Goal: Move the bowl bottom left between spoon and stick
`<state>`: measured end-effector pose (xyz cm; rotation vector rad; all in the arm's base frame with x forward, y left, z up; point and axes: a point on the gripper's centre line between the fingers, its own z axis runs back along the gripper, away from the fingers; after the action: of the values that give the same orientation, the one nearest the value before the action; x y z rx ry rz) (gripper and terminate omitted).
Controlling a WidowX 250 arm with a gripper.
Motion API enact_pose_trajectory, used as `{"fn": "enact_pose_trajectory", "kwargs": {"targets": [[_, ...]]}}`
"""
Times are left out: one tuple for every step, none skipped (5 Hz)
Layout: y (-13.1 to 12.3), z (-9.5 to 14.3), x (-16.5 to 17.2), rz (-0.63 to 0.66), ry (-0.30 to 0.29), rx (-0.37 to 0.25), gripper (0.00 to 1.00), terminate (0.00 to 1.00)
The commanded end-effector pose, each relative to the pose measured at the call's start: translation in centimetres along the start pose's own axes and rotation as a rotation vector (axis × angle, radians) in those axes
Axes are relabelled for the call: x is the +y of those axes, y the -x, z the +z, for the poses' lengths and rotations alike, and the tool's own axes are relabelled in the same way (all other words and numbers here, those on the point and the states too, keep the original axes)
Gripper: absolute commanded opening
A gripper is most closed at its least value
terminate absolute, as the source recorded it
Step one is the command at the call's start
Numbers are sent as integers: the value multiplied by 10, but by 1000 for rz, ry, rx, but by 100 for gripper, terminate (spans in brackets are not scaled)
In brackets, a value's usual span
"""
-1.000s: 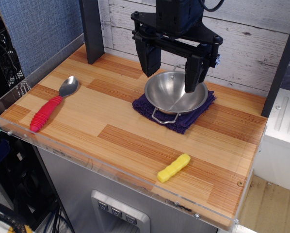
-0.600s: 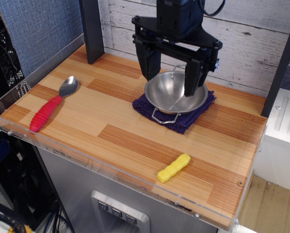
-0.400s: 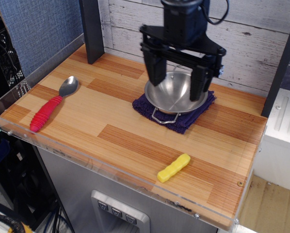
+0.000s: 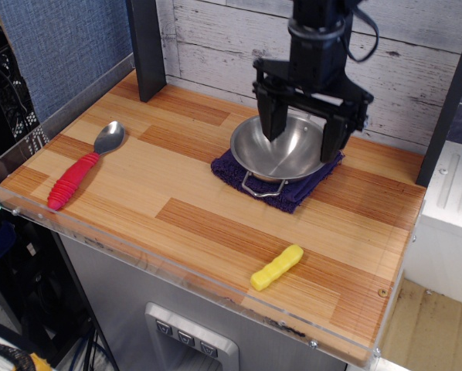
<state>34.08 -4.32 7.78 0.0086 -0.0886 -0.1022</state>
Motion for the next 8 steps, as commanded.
{"fn": "enact_pose_trajectory", "kwargs": {"targets": [[-18,-26,-11,-21,-17,-22,100,0],[-22,-35,-6,-3,-9,-12,100,0],[-19,-38,-1,16,-20,2,0,0],[-18,-33,-1,11,-21,4,0,0],[-17,-22,2,22,-14,-13,0,0],[-16,-10,2,18,4,-33,0,0],[-6,38,-2,1,30,-89,0,0],[27,90,4,11,40,-133,0,0]]}}
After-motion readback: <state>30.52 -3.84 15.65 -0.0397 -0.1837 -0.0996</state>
